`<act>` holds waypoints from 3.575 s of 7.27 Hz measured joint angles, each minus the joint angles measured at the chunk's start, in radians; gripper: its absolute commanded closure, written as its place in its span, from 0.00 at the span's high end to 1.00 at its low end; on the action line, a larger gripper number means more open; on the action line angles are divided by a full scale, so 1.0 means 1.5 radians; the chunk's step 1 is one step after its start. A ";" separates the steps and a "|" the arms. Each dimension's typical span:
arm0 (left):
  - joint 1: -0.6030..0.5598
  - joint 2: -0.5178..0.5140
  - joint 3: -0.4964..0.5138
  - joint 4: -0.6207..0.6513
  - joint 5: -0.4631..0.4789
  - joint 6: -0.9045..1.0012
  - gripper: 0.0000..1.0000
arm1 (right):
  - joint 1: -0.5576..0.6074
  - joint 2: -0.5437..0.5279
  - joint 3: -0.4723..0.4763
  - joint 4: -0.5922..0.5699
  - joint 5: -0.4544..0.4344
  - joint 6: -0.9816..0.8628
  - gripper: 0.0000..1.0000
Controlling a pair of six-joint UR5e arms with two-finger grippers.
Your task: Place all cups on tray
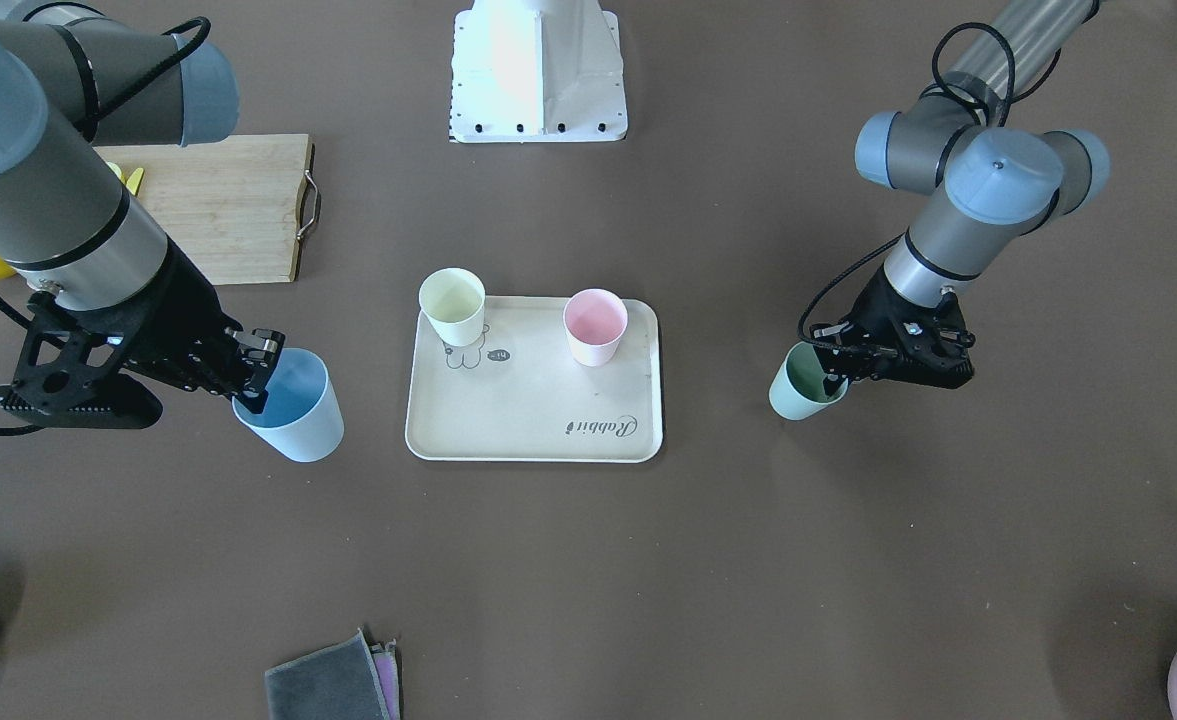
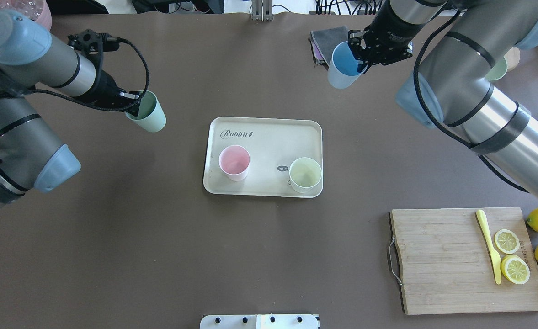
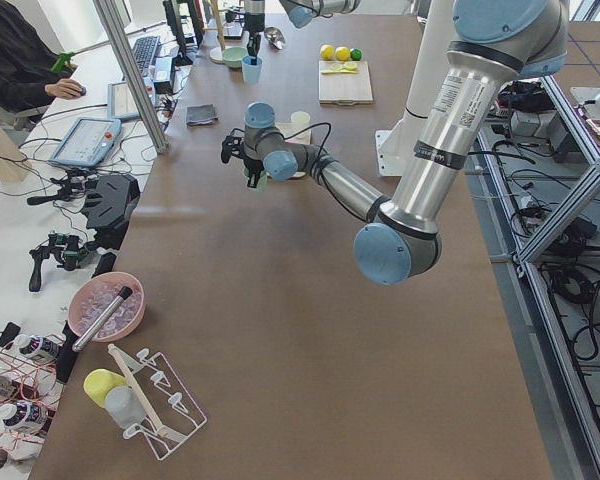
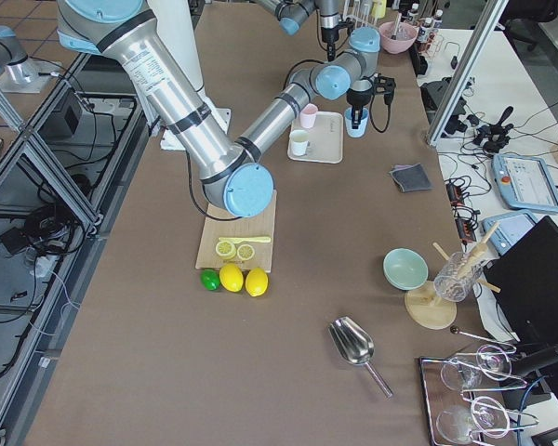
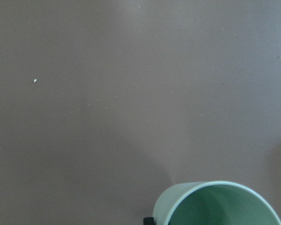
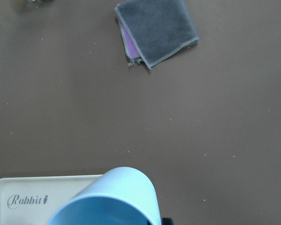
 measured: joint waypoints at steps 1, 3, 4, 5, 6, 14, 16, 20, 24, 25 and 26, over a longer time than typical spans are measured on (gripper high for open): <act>0.009 -0.040 0.002 0.037 0.003 -0.031 0.00 | -0.037 0.007 -0.002 0.002 -0.021 0.027 0.00; 0.059 -0.119 0.038 0.057 0.052 -0.107 0.00 | -0.117 0.012 -0.019 0.017 -0.088 0.063 0.00; 0.076 -0.147 0.056 0.058 0.068 -0.133 0.00 | -0.144 0.012 -0.044 0.044 -0.109 0.073 0.00; 0.086 -0.161 0.063 0.058 0.075 -0.147 0.00 | -0.161 0.011 -0.077 0.082 -0.121 0.079 0.00; 0.093 -0.167 0.067 0.057 0.078 -0.152 0.00 | -0.171 0.012 -0.107 0.113 -0.131 0.081 0.00; 0.192 -0.178 0.140 -0.002 0.214 -0.195 0.00 | -0.156 0.052 -0.152 0.137 -0.138 0.133 1.00; 0.191 -0.177 0.150 -0.004 0.217 -0.194 0.50 | -0.141 0.059 -0.149 0.135 -0.133 0.135 1.00; 0.170 -0.176 0.122 0.000 0.244 -0.190 0.98 | -0.096 0.052 -0.125 0.133 -0.098 0.106 1.00; 0.001 -0.085 0.014 0.014 0.086 -0.037 0.98 | 0.004 -0.031 -0.051 0.140 -0.081 -0.032 1.00; -0.049 -0.052 0.003 0.011 0.054 0.009 0.98 | 0.037 -0.088 -0.019 0.153 -0.070 -0.080 1.00; -0.094 -0.009 -0.009 -0.012 0.029 0.046 0.98 | 0.064 -0.134 -0.004 0.166 -0.056 -0.121 1.00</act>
